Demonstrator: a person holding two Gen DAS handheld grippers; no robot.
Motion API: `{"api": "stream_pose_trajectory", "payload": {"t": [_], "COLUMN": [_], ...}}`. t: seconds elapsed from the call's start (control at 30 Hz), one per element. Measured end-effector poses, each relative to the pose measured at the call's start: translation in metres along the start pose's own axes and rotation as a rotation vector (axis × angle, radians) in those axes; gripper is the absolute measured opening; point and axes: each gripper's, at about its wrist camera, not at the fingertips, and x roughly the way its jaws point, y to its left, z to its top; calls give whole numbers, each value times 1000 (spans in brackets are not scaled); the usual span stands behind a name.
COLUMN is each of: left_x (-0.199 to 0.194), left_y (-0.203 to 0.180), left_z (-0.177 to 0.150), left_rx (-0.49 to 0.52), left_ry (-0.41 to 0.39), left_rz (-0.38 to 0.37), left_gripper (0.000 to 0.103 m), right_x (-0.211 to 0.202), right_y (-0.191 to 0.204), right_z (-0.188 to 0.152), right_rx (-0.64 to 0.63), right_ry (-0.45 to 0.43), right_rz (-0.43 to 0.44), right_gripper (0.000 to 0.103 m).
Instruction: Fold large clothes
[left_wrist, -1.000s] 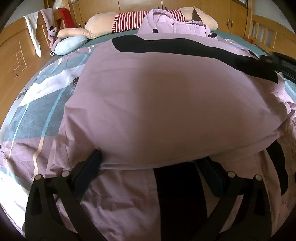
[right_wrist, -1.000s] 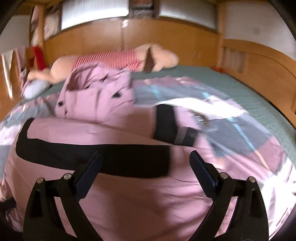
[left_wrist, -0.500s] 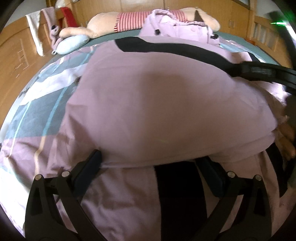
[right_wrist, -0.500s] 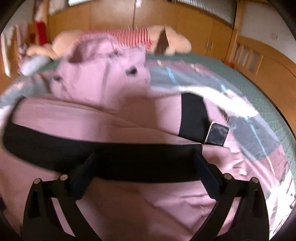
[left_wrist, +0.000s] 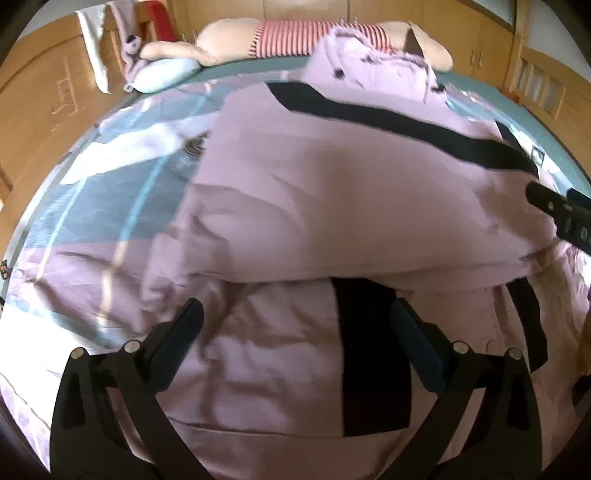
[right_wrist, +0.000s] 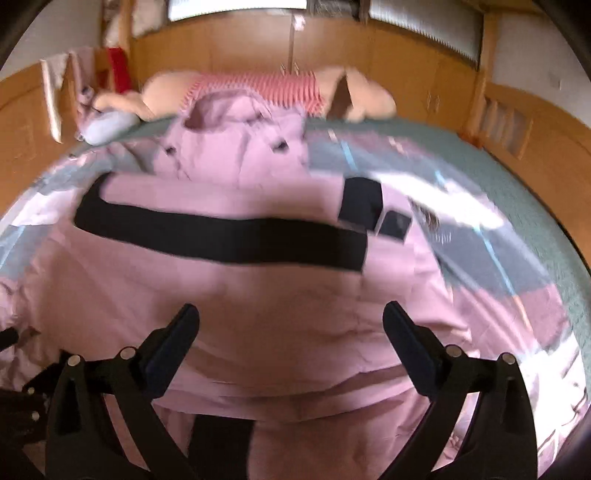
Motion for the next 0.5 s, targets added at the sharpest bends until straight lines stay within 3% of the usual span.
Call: {"api": "stream_pose_trajectory", "payload": {"t": [0.07, 0.1, 0.13, 0.33, 0.43, 0.5], "left_x": [11, 16, 22, 31, 32, 32], "left_y": [8, 9, 11, -4, 1, 1], "left_z": [2, 2, 2, 1, 1, 0], "left_rx": [-16, -19, -18, 45, 20, -2], "left_ry": [34, 46, 58, 42, 43, 43], "left_rz": [15, 15, 25, 105, 90, 73], "left_gripper": [101, 101, 101, 101, 101, 101], "right_x": [15, 42, 50, -4, 20, 51], "right_y": [10, 21, 25, 19, 20, 22], "right_z": [-3, -10, -12, 56, 104, 141], "right_rx": [-51, -113, -132, -36, 10, 18], "right_ry": [91, 257, 304, 70, 70, 73], "right_rz": [-39, -48, -53, 53, 101, 71], "right_gripper": [101, 101, 101, 100, 100, 100]}}
